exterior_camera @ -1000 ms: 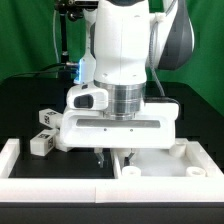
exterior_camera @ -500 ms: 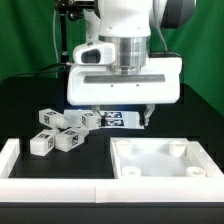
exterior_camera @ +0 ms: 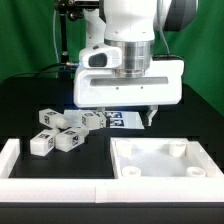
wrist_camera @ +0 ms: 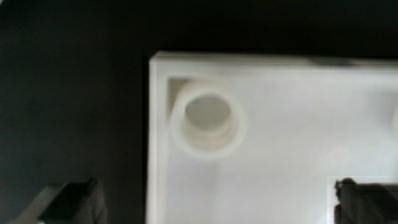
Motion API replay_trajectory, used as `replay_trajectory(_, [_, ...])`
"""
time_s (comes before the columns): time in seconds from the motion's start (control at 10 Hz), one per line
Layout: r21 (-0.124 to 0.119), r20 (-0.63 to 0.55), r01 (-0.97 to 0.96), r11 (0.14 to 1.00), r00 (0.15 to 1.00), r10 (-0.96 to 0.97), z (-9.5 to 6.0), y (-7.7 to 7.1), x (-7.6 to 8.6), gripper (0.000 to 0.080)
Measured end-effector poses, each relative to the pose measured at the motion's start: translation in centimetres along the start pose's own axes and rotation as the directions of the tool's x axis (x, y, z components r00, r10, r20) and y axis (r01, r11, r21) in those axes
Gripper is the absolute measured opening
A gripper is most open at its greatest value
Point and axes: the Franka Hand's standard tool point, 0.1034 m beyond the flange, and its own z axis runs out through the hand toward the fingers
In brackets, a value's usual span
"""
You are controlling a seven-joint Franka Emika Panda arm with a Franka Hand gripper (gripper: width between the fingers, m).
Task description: Assemble one leg
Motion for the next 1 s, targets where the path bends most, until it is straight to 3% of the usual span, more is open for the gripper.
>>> replay_trajectory(0.2, [0.005,0.040,0.116,0.993,0.992,-0.116,-0.2,0.1,-4.6,0.0649])
replay_trajectory(0.3, [-0.003,0.040,0.197,0.980,0.980,-0.197,-0.6,0.4,-5.1,0.0649])
replay_trajectory(0.4, [-0.008,0.015,0.271,0.962,0.962,-0.271,-1.2,0.8,-4.4,0.0649])
replay_trajectory(0.7, [-0.002,0.033,0.264,0.964,0.964,-0.264,-0.6,1.0,-4.9,0.0649])
replay_trajectory(0.8, [0.008,0.075,0.250,0.968,0.965,-0.250,0.6,1.8,-6.0,0.0649])
replay_trajectory(1.0, [0.047,0.257,0.249,0.967,0.933,-0.253,1.1,2.5,-9.8,0.0649])
